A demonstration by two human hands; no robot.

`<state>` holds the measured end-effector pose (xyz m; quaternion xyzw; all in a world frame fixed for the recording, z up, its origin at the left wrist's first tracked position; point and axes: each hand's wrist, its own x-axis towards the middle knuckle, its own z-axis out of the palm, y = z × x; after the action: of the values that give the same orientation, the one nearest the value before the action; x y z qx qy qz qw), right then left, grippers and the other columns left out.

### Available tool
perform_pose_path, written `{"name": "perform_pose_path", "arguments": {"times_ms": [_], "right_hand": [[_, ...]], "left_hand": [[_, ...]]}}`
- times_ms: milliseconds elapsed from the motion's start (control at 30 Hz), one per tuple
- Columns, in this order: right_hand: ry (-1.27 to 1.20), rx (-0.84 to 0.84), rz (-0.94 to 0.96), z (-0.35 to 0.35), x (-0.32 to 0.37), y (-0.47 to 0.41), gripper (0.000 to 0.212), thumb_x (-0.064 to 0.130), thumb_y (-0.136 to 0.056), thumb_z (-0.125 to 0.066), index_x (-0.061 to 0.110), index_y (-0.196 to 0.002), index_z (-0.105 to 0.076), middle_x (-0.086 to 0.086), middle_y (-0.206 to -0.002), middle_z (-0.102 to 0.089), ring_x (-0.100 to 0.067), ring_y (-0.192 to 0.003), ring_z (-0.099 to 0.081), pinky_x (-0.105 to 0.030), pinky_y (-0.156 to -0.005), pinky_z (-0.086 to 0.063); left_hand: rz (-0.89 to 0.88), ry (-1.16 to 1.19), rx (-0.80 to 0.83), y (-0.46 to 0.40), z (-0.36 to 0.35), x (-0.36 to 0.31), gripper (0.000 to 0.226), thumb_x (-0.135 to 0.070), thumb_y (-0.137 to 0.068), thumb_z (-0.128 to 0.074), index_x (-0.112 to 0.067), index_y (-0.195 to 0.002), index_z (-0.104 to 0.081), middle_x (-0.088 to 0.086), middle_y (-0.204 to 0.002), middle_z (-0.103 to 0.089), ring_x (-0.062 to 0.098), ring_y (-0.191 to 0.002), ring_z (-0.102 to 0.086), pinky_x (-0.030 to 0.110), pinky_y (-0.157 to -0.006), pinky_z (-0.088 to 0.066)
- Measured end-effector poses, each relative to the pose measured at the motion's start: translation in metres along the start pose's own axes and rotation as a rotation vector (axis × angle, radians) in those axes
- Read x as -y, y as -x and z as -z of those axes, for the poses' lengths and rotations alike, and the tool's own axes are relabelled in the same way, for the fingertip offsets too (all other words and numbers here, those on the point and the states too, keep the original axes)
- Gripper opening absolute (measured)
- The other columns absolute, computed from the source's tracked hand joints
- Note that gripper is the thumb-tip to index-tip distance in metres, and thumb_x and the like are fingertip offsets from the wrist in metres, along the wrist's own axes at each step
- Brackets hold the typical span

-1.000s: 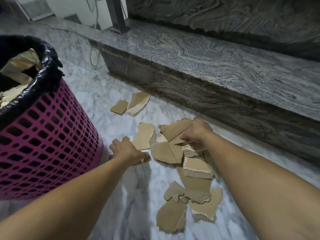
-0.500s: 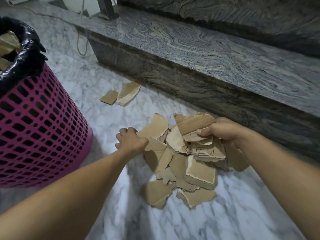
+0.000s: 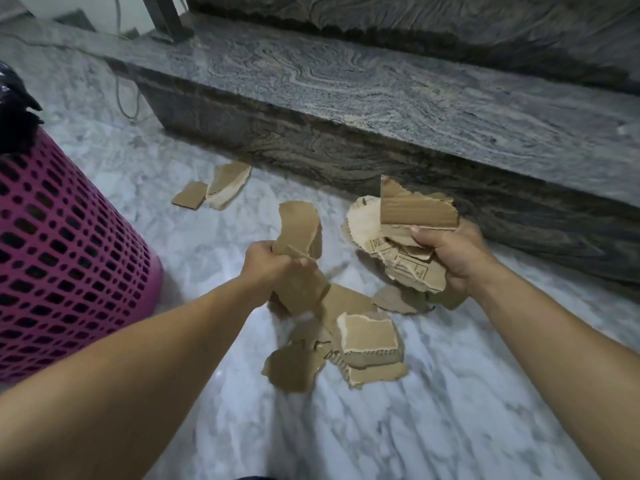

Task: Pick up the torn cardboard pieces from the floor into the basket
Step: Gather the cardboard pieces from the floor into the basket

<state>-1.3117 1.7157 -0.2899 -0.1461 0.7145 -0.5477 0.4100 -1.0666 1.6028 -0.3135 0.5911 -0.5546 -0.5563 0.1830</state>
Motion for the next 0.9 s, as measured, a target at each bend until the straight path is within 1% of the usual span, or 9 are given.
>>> {"name": "perform_pose_path", "arguments": {"times_ms": [167, 233, 333, 433, 500, 567, 667, 800, 900], "right_hand": [[0.202, 0.263, -0.081, 0.018, 0.0, 0.012, 0.031, -0.007, -0.078, -0.072, 0.002, -0.108, -0.07, -0.008, -0.082, -0.077, -0.02, -0.08, -0.075, -0.025, -0.062, -0.059], [0.519, 0.342, -0.088, 0.024, -0.005, 0.012, 0.033, 0.008, -0.069, -0.082, 0.008, -0.101, -0.074, -0.004, -0.086, -0.078, -0.018, -0.083, -0.074, -0.032, -0.078, -0.06], [0.865, 0.316, -0.077, 0.024, -0.017, 0.014, 0.042, 0.019, -0.06, -0.087, 0.014, -0.099, -0.072, -0.004, -0.094, -0.074, -0.022, -0.092, -0.07, -0.037, -0.088, -0.056], [1.118, 0.246, -0.024, 0.018, -0.032, 0.018, 0.061, 0.036, -0.052, -0.088, 0.019, -0.105, -0.063, -0.003, -0.1, -0.068, -0.022, -0.094, -0.064, -0.036, -0.084, -0.056], [1.131, 0.208, 0.0, 0.017, -0.041, 0.021, 0.064, 0.039, -0.051, -0.087, 0.019, -0.106, -0.061, -0.002, -0.101, -0.065, -0.022, -0.094, -0.062, -0.036, -0.082, -0.056], [1.035, 0.183, 0.008, 0.018, -0.045, 0.02, 0.062, 0.033, -0.051, -0.086, 0.02, -0.106, -0.06, -0.001, -0.102, -0.065, -0.021, -0.093, -0.062, -0.037, -0.083, -0.055], [0.872, 0.207, -0.029, 0.018, -0.047, 0.018, 0.068, 0.024, -0.052, -0.088, 0.019, -0.113, -0.058, -0.001, -0.104, -0.066, -0.021, -0.095, -0.063, -0.039, -0.085, -0.056], [0.725, 0.254, -0.118, 0.016, -0.053, 0.019, 0.07, 0.021, -0.048, -0.093, 0.023, -0.107, -0.055, 0.0, -0.101, -0.068, -0.021, -0.095, -0.066, -0.043, -0.087, -0.057], [0.643, 0.263, -0.149, 0.018, -0.059, 0.017, 0.073, 0.016, -0.048, -0.095, 0.021, -0.111, -0.059, -0.002, -0.099, -0.072, -0.025, -0.094, -0.069, -0.043, -0.082, -0.06]], "left_hand": [[0.107, -0.226, 0.278, 0.005, 0.013, -0.015, 0.017, -0.007, -0.069, -0.081, -0.003, -0.08, -0.069, 0.008, -0.074, -0.065, 0.022, -0.068, -0.063, 0.023, -0.055, -0.05], [0.112, -0.361, 0.38, 0.011, 0.008, -0.009, 0.03, -0.016, -0.054, -0.084, -0.006, -0.079, -0.07, 0.009, -0.077, -0.067, 0.022, -0.07, -0.065, 0.024, -0.054, -0.052], [0.052, -0.601, 0.341, 0.021, -0.011, 0.009, 0.049, -0.034, -0.048, -0.084, -0.015, -0.088, -0.064, 0.006, -0.099, -0.066, 0.024, -0.091, -0.065, 0.034, -0.067, -0.058], [-0.106, -0.755, 0.207, 0.031, -0.027, 0.023, 0.035, -0.028, -0.069, -0.074, -0.014, -0.097, -0.058, 0.004, -0.111, -0.051, 0.027, -0.102, -0.056, 0.032, -0.071, -0.051], [-0.244, -0.72, 0.186, 0.033, -0.034, 0.029, 0.02, -0.028, -0.066, -0.061, -0.011, -0.076, -0.058, 0.005, -0.091, -0.054, 0.037, -0.089, -0.061, 0.031, -0.062, -0.049], [-0.274, -0.649, 0.157, 0.033, -0.036, 0.032, 0.015, -0.023, -0.063, -0.053, -0.018, -0.062, -0.038, -0.001, -0.069, -0.041, 0.042, -0.077, -0.058, 0.027, -0.047, -0.037], [-0.238, -0.58, 0.13, 0.034, -0.041, 0.035, 0.021, -0.015, -0.069, -0.054, -0.024, -0.067, -0.035, -0.006, -0.066, -0.045, 0.036, -0.078, -0.06, 0.028, -0.057, -0.039], [-0.084, -0.418, 0.186, 0.035, -0.043, 0.032, 0.031, -0.008, -0.061, -0.067, -0.022, -0.086, -0.055, -0.004, -0.072, -0.058, 0.032, -0.083, -0.065, 0.03, -0.062, -0.045], [0.079, -0.32, 0.178, 0.033, -0.04, 0.03, 0.035, -0.004, -0.045, -0.074, -0.014, -0.075, -0.057, 0.004, -0.068, -0.058, 0.028, -0.068, -0.058, 0.029, -0.057, -0.046]]}}
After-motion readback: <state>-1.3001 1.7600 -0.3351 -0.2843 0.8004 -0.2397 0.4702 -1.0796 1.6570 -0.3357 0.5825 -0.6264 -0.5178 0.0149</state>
